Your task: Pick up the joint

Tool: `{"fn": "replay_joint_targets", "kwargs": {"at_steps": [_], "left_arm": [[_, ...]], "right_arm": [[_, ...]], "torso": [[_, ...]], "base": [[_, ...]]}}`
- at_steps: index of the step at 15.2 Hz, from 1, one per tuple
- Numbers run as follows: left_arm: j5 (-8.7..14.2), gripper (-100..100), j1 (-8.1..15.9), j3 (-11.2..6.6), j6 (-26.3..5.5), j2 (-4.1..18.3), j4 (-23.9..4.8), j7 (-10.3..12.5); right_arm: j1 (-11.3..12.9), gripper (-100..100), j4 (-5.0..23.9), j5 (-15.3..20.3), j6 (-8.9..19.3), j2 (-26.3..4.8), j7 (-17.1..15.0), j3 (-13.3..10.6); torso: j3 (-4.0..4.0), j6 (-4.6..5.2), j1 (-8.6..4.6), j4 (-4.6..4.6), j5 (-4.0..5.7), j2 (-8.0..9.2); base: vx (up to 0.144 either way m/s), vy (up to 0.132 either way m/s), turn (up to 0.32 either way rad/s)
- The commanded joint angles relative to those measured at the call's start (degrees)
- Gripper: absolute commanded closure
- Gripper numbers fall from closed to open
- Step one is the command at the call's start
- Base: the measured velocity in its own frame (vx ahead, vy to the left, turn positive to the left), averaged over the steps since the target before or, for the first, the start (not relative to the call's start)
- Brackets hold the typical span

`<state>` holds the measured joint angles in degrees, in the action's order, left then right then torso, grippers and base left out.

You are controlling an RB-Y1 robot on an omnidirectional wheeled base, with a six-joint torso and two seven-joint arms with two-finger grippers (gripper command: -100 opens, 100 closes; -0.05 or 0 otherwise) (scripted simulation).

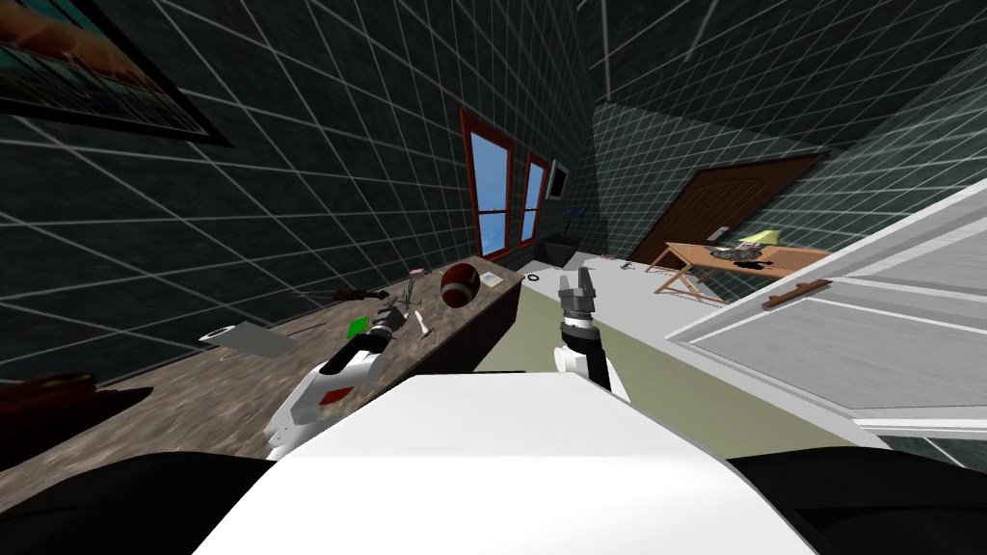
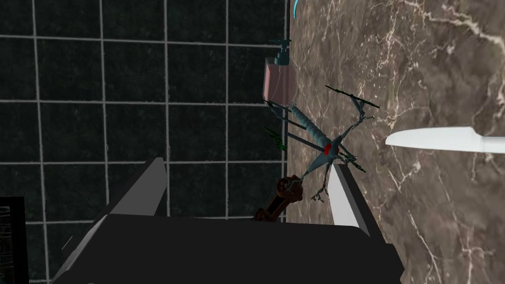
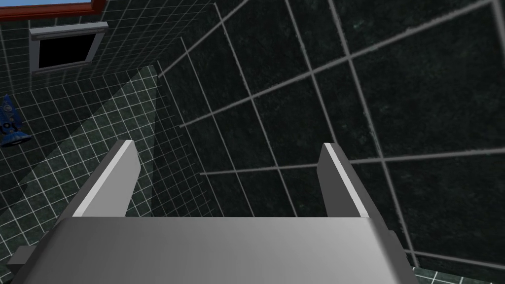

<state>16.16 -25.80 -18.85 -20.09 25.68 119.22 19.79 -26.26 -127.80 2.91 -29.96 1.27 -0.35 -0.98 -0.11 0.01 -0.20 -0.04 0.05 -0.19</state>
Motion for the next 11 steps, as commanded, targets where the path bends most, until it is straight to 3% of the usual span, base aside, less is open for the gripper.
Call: {"fn": "replay_joint_targets", "kwargs": {"at_steps": [1,2,3,6,7,10,11], "left_arm": [[0.8,-100,-0.9,-0.77,-2.9,0.5,0.3,0.8],[0.8,-100,-0.9,-0.77,-3.4,0.5,0.3,0.8],[2.3,-100,-1.0,-2.43,-5.1,1.6,-0.9,2.6],[2.3,-100,-1.0,-2.43,-7.8,1.6,-0.9,2.6],[3.8,-100,-1.0,-4.09,-9.8,2.8,-2.1,4.3],[3.8,-100,-1.0,-4.09,-12.3,2.8,-2.1,4.3],[5.3,-100,-1.0,-5.74,-14.2,3.9,-3.3,6.0]], "right_arm": [[0.0,0,0.0,0.0,0.0,0.0,0.0,0.0],[0.0,0,0.0,0.0,0.0,0.0,0.0,0.0],[0.0,0,0.0,0.0,0.0,0.0,0.0,0.0],[0.0,0,0.0,0.0,0.0,0.0,0.0,0.0],[0.0,0,0.0,0.0,0.0,0.0,0.0,0.0],[0.0,0,0.0,0.0,0.0,0.0,0.0,0.0],[0.0,0,0.0,0.0,0.0,0.0,0.0,0.0]], "torso": [[0.00,0.00,0.00,0.00,0.00,0.00],[0.01,-0.02,0.00,0.00,0.00,0.01],[0.03,-0.02,0.04,0.01,0.00,0.06],[0.02,-0.01,0.03,0.00,-0.01,0.03],[0.04,-0.02,0.06,0.01,-0.01,0.07],[0.02,-0.01,0.02,0.01,0.00,0.04],[0.04,-0.03,0.07,0.01,-0.01,0.08]], "base": [[0.047,-0.042,-0.047],[0.030,-0.024,-0.001],[0.038,-0.032,-0.082],[0.041,-0.032,-0.060],[0.036,-0.032,-0.089],[0.040,-0.032,-0.059],[0.041,-0.027,-0.105]]}}
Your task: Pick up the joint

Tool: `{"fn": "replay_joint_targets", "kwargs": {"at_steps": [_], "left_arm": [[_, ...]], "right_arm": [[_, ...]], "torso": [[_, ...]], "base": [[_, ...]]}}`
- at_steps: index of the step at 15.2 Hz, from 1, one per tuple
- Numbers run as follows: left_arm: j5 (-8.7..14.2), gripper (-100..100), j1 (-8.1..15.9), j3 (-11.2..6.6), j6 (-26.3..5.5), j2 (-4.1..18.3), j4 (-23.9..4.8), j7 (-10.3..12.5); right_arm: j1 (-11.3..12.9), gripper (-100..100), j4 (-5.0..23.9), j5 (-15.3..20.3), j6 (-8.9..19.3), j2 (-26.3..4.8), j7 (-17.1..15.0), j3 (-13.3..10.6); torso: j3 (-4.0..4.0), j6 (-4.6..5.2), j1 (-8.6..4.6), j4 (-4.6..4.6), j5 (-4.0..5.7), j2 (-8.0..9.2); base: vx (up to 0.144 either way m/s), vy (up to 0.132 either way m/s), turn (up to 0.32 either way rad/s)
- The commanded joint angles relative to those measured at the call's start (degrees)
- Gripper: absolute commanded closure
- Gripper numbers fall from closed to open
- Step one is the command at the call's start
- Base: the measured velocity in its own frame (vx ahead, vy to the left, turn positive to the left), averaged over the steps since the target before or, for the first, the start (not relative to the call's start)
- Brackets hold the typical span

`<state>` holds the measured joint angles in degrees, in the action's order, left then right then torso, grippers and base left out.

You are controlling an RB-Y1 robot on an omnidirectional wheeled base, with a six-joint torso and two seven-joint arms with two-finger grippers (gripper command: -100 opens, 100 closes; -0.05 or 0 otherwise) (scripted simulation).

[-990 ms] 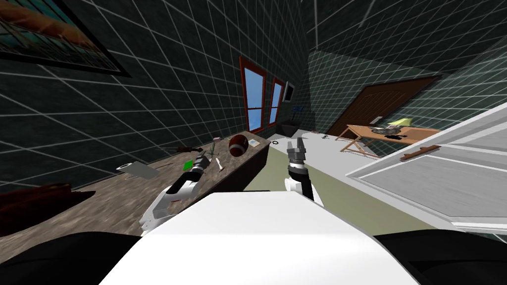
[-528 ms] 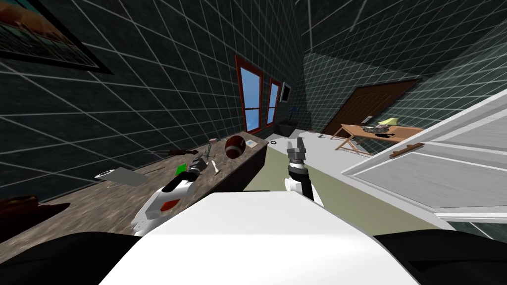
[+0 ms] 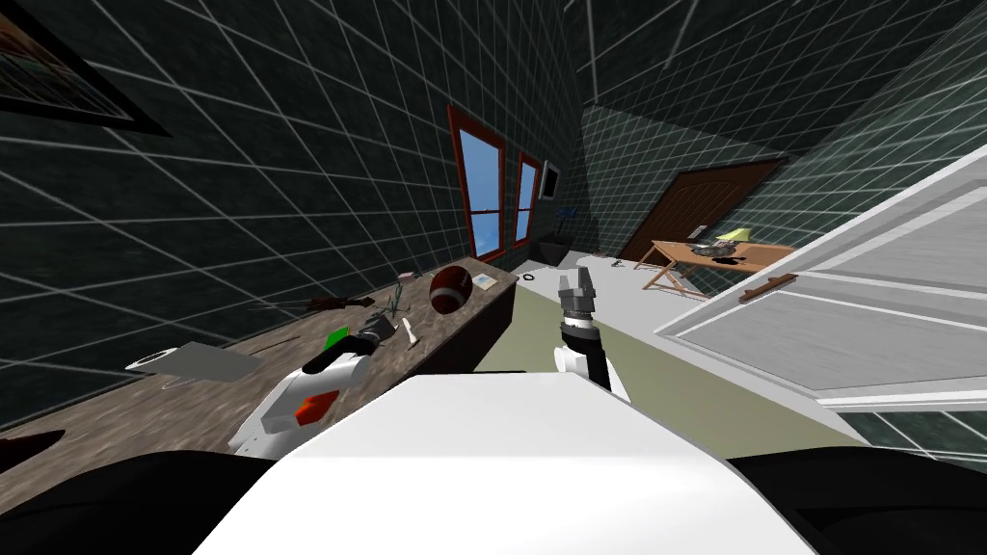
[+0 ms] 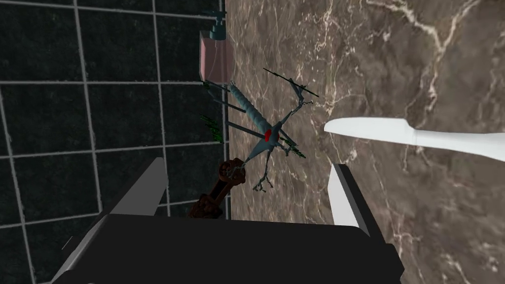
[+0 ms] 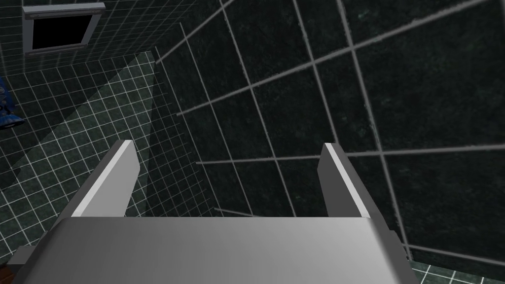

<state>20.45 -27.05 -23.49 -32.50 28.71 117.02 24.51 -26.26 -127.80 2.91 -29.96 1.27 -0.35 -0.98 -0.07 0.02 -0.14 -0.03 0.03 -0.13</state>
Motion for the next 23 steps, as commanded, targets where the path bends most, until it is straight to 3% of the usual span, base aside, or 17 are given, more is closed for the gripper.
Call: {"fn": "replay_joint_targets", "kwargs": {"at_steps": [1,3,4,7,8,11,12,15,16,19,20,23], "left_arm": [[1.0,-100,0.2,-1.09,-2.9,0.8,-1.1,1.3],[1.0,-100,0.2,-1.09,-4.4,0.8,-1.1,1.3],[2.5,-100,0.2,-2.72,-6.5,1.9,-2.3,3.0],[2.5,-100,0.2,-2.72,-9.0,1.9,-2.3,3.0],[4.0,-100,0.2,-4.33,-11.2,2.9,-3.6,4.7],[4.0,-100,0.2,-4.33,-13.5,2.9,-3.6,4.7],[5.5,-100,0.1,-5.91,-15.4,3.9,-4.8,6.4],[5.5,-100,0.1,-5.91,-18.0,3.9,-4.8,6.4],[7.0,-100,0.1,-7.45,-19.7,4.8,-6.0,8.1],[7.0,-100,0.1,-7.45,-22.5,4.8,-6.0,8.1],[8.4,-100,0.0,-8.94,-24.5,5.7,-7.2,9.7],[8.4,-100,0.0,-8.94,-27.0,5.7,-7.2,9.7]], "right_arm": [[0.0,0,0.0,0.0,0.0,0.0,0.0,0.0],[0.0,0,0.0,0.0,0.0,0.0,0.0,0.0],[0.0,0,0.0,0.0,0.0,0.0,0.0,0.0],[0.0,0,0.0,0.0,0.0,0.0,0.0,0.0],[0.0,0,0.0,0.0,0.0,0.0,0.0,0.0],[0.0,0,0.0,0.0,0.0,0.0,0.0,0.0],[0.0,0,0.0,0.0,0.0,0.0,0.0,0.0],[0.0,0,0.0,0.0,0.0,0.0,0.0,0.0],[0.0,0,0.0,0.0,0.0,0.0,0.0,0.0],[0.0,0,0.0,0.0,0.0,0.0,0.0,0.0],[0.0,0,0.0,0.0,0.0,0.0,0.0,0.0],[0.0,0,0.0,0.0,0.0,0.0,0.0,0.0]], "torso": [[0.00,0.00,0.00,0.00,0.00,0.00],[-0.03,-0.01,-0.02,-0.01,0.00,-0.04],[0.00,-0.03,0.01,0.00,0.00,0.01],[-0.02,-0.02,-0.02,-0.01,0.00,-0.02],[0.00,-0.03,0.00,0.00,0.00,0.01],[-0.02,-0.02,-0.04,-0.01,0.01,-0.03],[0.00,-0.02,0.00,0.00,0.00,0.00],[-0.02,-0.02,-0.01,-0.01,0.00,-0.02],[0.00,-0.02,0.01,0.00,0.00,0.02],[-0.01,-0.02,-0.02,-0.01,0.00,-0.01],[0.01,-0.03,0.01,0.00,0.00,0.02],[-0.02,-0.02,-0.03,-0.01,0.01,-0.03]], "base": [[0.058,-0.037,-0.113],[0.035,-0.024,-0.018],[0.040,-0.034,-0.112],[0.040,-0.028,-0.052],[0.046,-0.035,-0.083],[0.045,-0.030,-0.054],[0.040,-0.029,-0.099],[0.041,-0.024,-0.053],[0.037,-0.030,-0.110],[0.042,-0.026,-0.047],[0.051,-0.028,-0.087],[0.044,-0.026,-0.054]]}}
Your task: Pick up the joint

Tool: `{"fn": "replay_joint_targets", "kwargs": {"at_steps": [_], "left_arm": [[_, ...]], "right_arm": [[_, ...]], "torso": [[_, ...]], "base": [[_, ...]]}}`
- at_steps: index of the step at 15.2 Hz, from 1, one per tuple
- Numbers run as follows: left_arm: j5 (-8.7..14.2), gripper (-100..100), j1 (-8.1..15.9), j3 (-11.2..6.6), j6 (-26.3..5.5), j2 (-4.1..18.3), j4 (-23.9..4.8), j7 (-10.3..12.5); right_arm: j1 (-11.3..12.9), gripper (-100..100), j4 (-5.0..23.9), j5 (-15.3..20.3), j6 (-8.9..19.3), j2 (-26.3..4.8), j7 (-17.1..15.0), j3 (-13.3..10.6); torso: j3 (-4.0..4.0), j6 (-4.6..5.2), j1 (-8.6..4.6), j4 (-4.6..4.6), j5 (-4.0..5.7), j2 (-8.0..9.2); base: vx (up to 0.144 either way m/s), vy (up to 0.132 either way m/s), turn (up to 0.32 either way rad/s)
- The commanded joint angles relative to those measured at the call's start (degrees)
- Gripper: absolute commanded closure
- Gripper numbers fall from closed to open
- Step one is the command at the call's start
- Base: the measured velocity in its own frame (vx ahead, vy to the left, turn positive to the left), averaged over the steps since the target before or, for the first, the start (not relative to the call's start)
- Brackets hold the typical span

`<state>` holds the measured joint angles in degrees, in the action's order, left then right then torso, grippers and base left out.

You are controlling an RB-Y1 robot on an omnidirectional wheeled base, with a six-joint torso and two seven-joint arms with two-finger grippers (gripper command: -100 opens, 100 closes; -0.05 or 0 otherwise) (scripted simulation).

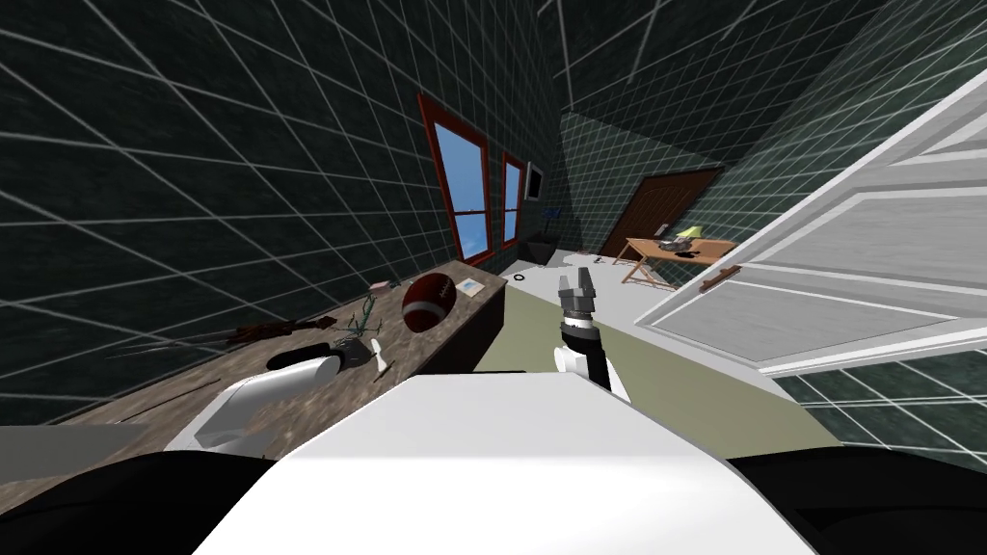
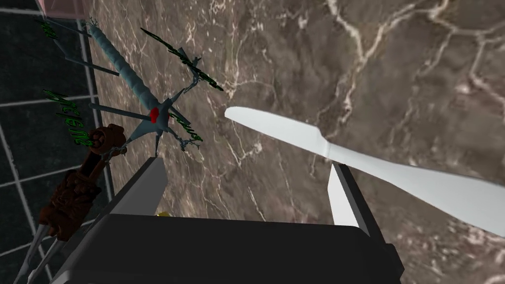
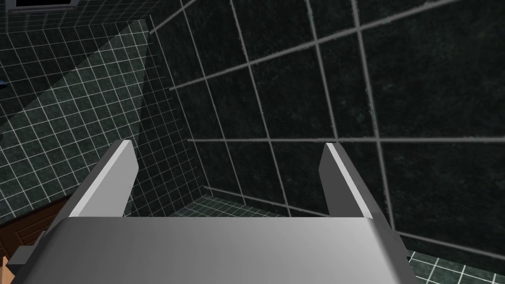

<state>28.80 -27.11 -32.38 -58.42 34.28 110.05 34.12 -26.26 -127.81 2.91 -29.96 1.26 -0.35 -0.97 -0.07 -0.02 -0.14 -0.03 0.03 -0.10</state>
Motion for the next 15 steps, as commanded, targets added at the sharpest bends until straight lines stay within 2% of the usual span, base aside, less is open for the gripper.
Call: {"fn": "replay_joint_targets", "kwargs": {"at_steps": [1,3,4,5,7,8,9,11,12,15], "left_arm": [[1.5,-100,0.0,-1.50,-2.9,0.9,-1.4,1.7],[1.5,-100,0.0,-1.50,-5.3,0.9,-1.4,1.7],[1.5,-100,0.0,-1.50,-5.4,0.9,-1.4,1.7],[2.8,-100,0.0,-2.88,-7.5,1.6,-2.5,3.2],[2.8,-100,0.0,-2.88,-9.7,1.6,-2.5,3.2],[2.8,-100,0.0,-2.88,-9.8,1.6,-2.5,3.2],[4.1,-100,-0.1,-4.18,-11.7,2.3,-3.6,4.7],[4.1,-100,-0.1,-4.18,-14.0,2.3,-3.6,4.7],[5.4,-100,-0.2,-5.42,-15.3,2.9,-4.7,6.1],[5.4,-100,-0.2,-5.42,-18.1,2.9,-4.7,6.1]], "right_arm": [[0.0,0,0.0,0.0,0.0,0.0,0.0,0.0],[0.0,0,0.0,0.0,0.0,0.0,0.0,0.0],[0.0,0,0.0,0.0,0.0,0.0,0.0,0.0],[0.0,0,0.0,0.0,0.0,0.0,0.0,0.0],[0.0,0,0.0,0.0,0.0,0.0,0.0,0.0],[0.0,0,0.0,0.0,0.0,0.0,0.0,0.0],[0.0,0,0.0,0.0,0.0,0.0,0.0,0.0],[0.0,0,0.0,0.0,0.0,0.0,0.0,0.0],[0.0,0,0.0,0.0,0.0,0.0,0.0,0.0],[0.0,0,0.0,0.0,0.0,0.0,0.0,0.0]], "torso": [[0.00,0.00,0.00,0.00,0.00,0.00],[-0.01,0.02,-0.01,0.00,0.00,-0.03],[-0.01,0.01,0.00,0.00,0.00,-0.03],[0.01,0.01,0.02,0.00,0.00,0.01],[-0.01,0.03,-0.02,0.00,0.01,-0.03],[-0.01,0.01,-0.02,0.00,0.00,-0.03],[0.01,0.00,0.00,0.00,0.00,0.01],[-0.02,0.03,-0.03,0.00,0.01,-0.04],[-0.02,0.01,-0.02,0.00,0.00,-0.04],[-0.03,0.01,0.00,-0.01,0.00,-0.05]], "base": [[0.038,-0.020,-0.087],[0.047,-0.023,-0.073],[0.027,-0.012,0.001],[0.036,-0.026,-0.079],[0.047,-0.029,-0.079],[0.027,-0.012,0.001],[0.041,-0.025,-0.075],[0.050,-0.024,-0.077],[0.057,-0.023,-0.083],[0.043,-0.017,-0.040]]}}
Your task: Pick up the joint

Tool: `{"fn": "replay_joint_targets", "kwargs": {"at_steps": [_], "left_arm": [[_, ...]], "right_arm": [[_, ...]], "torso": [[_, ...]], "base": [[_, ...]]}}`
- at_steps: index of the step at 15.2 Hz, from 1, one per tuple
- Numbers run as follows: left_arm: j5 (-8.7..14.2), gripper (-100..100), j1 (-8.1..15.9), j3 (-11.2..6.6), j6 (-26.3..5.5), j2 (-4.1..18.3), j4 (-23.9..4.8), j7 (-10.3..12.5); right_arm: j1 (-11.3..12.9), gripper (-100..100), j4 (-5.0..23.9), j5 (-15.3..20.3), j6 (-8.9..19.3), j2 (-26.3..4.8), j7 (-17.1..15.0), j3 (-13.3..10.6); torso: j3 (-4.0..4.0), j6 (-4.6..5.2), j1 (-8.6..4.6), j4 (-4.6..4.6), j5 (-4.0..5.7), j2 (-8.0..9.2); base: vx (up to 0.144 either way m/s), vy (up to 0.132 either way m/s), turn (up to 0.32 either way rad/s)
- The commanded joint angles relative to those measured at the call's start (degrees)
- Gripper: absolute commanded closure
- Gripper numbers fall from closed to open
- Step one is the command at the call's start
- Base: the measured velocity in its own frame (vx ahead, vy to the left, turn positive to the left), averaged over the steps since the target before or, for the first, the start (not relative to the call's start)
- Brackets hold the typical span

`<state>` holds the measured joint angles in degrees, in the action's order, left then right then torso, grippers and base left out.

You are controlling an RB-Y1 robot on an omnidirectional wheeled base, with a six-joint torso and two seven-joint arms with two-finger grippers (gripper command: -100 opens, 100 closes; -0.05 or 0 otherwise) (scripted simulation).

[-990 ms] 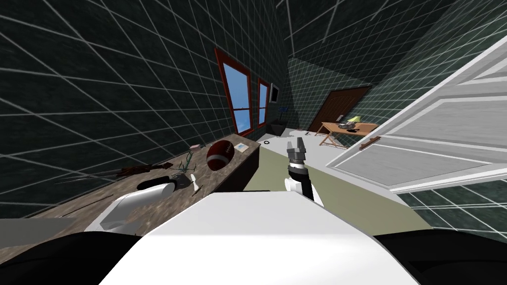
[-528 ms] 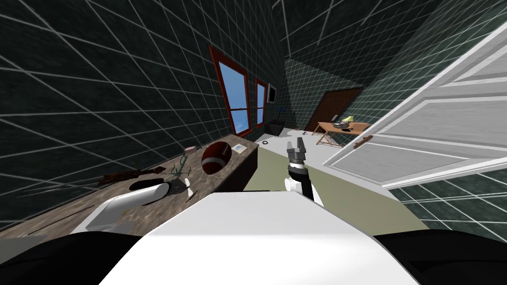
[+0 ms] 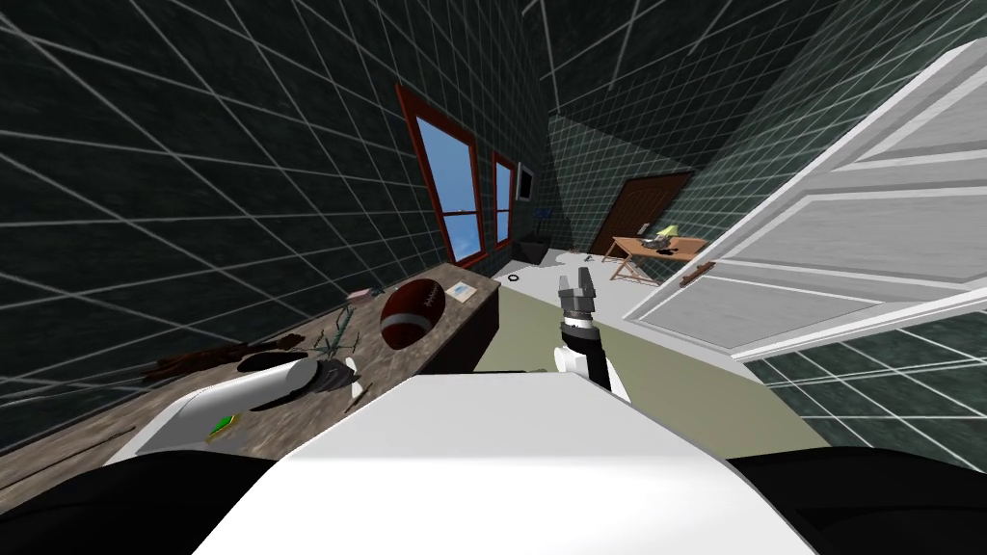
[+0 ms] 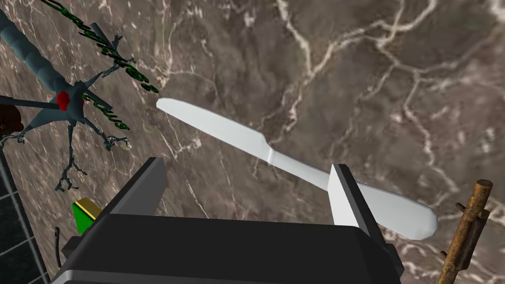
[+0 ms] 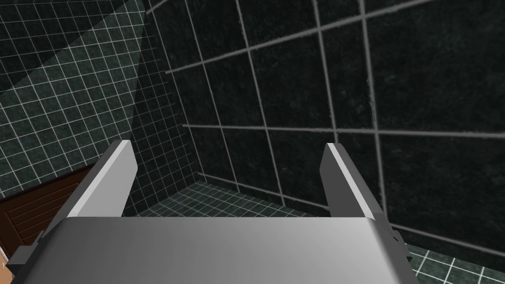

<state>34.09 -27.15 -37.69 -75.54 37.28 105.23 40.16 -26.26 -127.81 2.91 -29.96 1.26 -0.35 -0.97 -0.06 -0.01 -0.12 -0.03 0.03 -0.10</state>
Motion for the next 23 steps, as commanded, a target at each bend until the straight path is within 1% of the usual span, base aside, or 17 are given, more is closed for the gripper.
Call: {"fn": "replay_joint_targets", "kwargs": {"at_steps": [1,3,4,5,7,8,10,11,13,14,16,17,18,19,21,22,23], "left_arm": [[1.3,-100,-0.2,-1.25,-2.9,0.5,-1.0,1.4],[1.3,-100,-0.2,-1.25,-4.9,0.5,-1.0,1.4],[1.3,-100,-0.2,-1.25,-4.9,0.5,-1.0,1.4],[2.4,-100,-0.3,-2.30,-7.1,0.9,-2.0,2.7],[2.4,-100,-0.3,-2.30,-8.8,0.9,-2.0,2.7],[3.4,-100,-0.5,-3.26,-10.4,1.3,-3.0,3.9],[3.4,-100,-0.5,-3.26,-12.5,1.3,-3.0,3.9],[4.4,-100,-0.6,-4.11,-14.0,1.6,-3.9,5.0],[4.4,-100,-0.6,-4.11,-16.0,1.6,-3.9,5.0],[5.3,-100,-0.7,-4.85,-17.7,1.9,-4.8,6.0],[5.3,-100,-0.7,-4.85,-19.4,1.9,-4.8,6.0],[6.1,-100,-0.8,-5.49,-21.2,2.0,-5.6,6.9],[6.1,-100,-0.8,-5.49,-22.3,2.0,-5.6,6.9],[6.1,-100,-0.8,-5.49,-22.5,2.0,-5.6,6.9],[6.8,-100,-1.0,-6.03,-25.4,2.1,-6.4,7.7],[6.8,-100,-1.0,-6.03,-25.4,2.1,-6.4,7.7],[7.4,-100,-1.1,-6.47,-27.4,2.2,-7.0,8.3]], "right_arm": [[0.0,0,0.0,0.0,0.0,0.0,0.0,0.0],[0.0,0,0.0,0.0,0.0,0.0,0.0,0.0],[0.0,0,0.0,0.0,0.0,0.0,0.0,0.0],[0.0,0,0.0,0.0,0.0,0.0,0.0,0.0],[0.0,0,0.0,0.0,0.0,0.0,0.0,0.0],[0.0,0,0.0,0.0,0.0,0.0,0.0,0.0],[0.0,0,0.0,0.0,0.0,0.0,0.0,0.0],[0.0,0,0.0,0.0,0.0,0.0,0.0,0.0],[0.0,0,0.0,0.0,0.0,0.0,0.0,0.0],[0.0,0,0.0,0.0,0.0,0.0,0.0,0.0],[0.0,0,0.0,0.0,0.0,0.0,0.0,0.0],[0.0,0,0.0,0.0,0.0,0.0,0.0,0.0],[0.0,0,0.0,0.0,0.0,0.0,0.0,0.0],[0.0,0,0.0,0.0,0.0,0.0,0.0,0.0],[0.0,0,0.0,0.0,0.0,0.0,0.0,0.0],[0.0,0,0.0,0.0,0.0,0.0,0.0,0.0],[0.0,0,0.0,0.0,0.0,0.0,0.0,0.0]], "torso": [[0.00,0.00,0.00,0.00,0.00,0.00],[-0.01,0.02,-0.02,0.00,0.00,-0.03],[0.00,0.00,-0.01,0.00,0.00,-0.01],[0.02,0.00,0.00,0.01,0.00,0.03],[0.01,0.02,-0.03,0.01,0.00,0.00],[0.01,0.01,-0.02,0.01,0.00,0.01],[-0.01,0.01,-0.02,0.00,0.00,-0.03],[-0.01,0.00,-0.01,0.00,0.00,-0.02],[-0.01,0.02,-0.04,0.00,0.01,-0.03],[0.00,0.00,-0.03,0.00,0.01,0.00],[0.00,0.01,-0.02,0.00,0.00,-0.01],[0.01,0.00,-0.01,0.00,0.00,0.01],[0.01,0.01,-0.01,0.01,0.00,0.01],[0.01,0.01,-0.01,0.01,0.00,0.01],[0.02,0.01,0.00,0.01,0.01,0.03],[0.02,0.01,0.00,0.01,0.00,0.03],[0.03,0.00,0.01,0.01,0.00,0.05]], "base": [[0.037,-0.020,-0.083],[0.043,-0.019,-0.064],[0.020,-0.010,0.006],[0.032,-0.020,-0.074],[0.037,-0.020,-0.065],[0.043,-0.019,-0.070],[0.046,-0.015,-0.053],[0.043,-0.020,-0.052],[0.038,-0.022,-0.047],[0.042,-0.012,-0.069],[0.038,-0.014,-0.043],[0.035,-0.013,-0.048],[0.037,-0.016,-0.057],[0.027,-0.011,-0.025],[0.030,-0.012,-0.049],[0.024,-0.007,-0.022],[0.026,-0.007,-0.035]]}}
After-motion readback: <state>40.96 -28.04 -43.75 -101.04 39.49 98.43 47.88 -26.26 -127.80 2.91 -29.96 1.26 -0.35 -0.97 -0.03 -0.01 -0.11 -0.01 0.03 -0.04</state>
